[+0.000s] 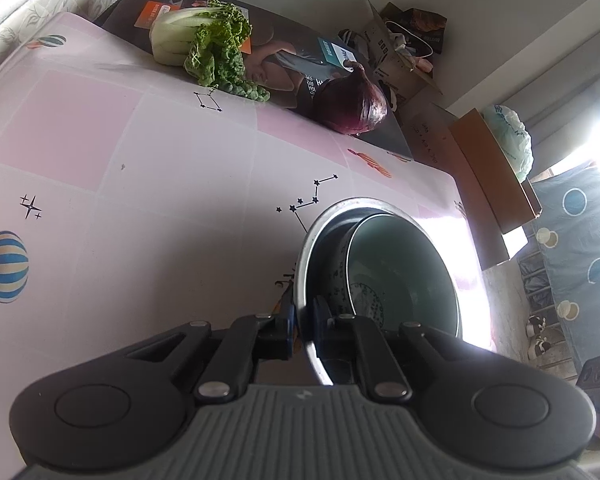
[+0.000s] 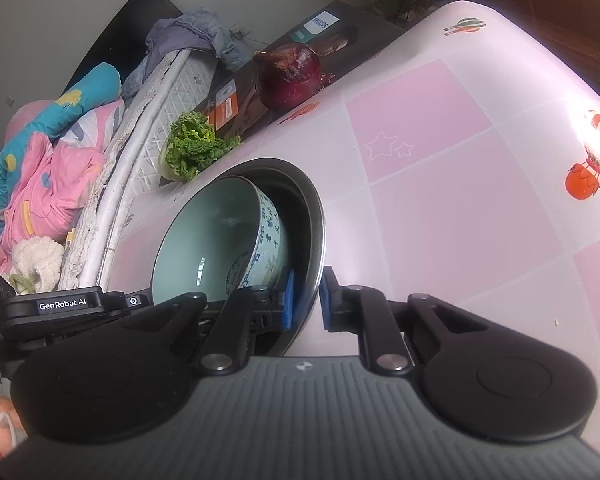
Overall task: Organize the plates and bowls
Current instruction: 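Close both tools on the rim of the steel bowl, then lift the steel bowl with the green bowl using both tools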
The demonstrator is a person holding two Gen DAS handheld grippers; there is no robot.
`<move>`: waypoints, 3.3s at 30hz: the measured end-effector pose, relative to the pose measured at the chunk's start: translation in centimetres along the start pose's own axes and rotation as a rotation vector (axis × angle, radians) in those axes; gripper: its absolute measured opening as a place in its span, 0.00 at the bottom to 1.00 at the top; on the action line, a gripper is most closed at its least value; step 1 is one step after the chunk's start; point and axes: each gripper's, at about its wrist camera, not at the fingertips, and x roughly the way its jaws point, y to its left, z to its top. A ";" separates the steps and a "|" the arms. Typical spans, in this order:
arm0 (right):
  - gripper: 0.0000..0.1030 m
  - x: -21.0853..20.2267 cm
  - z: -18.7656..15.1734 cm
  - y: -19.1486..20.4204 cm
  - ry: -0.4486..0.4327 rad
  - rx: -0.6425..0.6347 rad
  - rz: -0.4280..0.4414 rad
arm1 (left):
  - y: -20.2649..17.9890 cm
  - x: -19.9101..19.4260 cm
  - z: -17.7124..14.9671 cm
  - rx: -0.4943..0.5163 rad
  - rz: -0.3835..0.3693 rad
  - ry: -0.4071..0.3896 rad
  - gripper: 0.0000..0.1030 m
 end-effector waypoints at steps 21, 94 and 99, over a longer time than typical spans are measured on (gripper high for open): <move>0.14 0.3 -0.5 0.1 0.038 0.009 -0.001 | -0.1 0.1 -0.7 0.035 0.020 0.023 0.10; 0.14 -0.1 -0.5 0.1 -0.019 -0.012 0.023 | -3.0 -0.8 -1.3 0.166 0.127 -0.089 0.09; 0.14 -1.0 -0.3 0.7 -0.033 -0.021 0.029 | -3.3 -1.7 -1.3 0.170 0.123 -0.105 0.09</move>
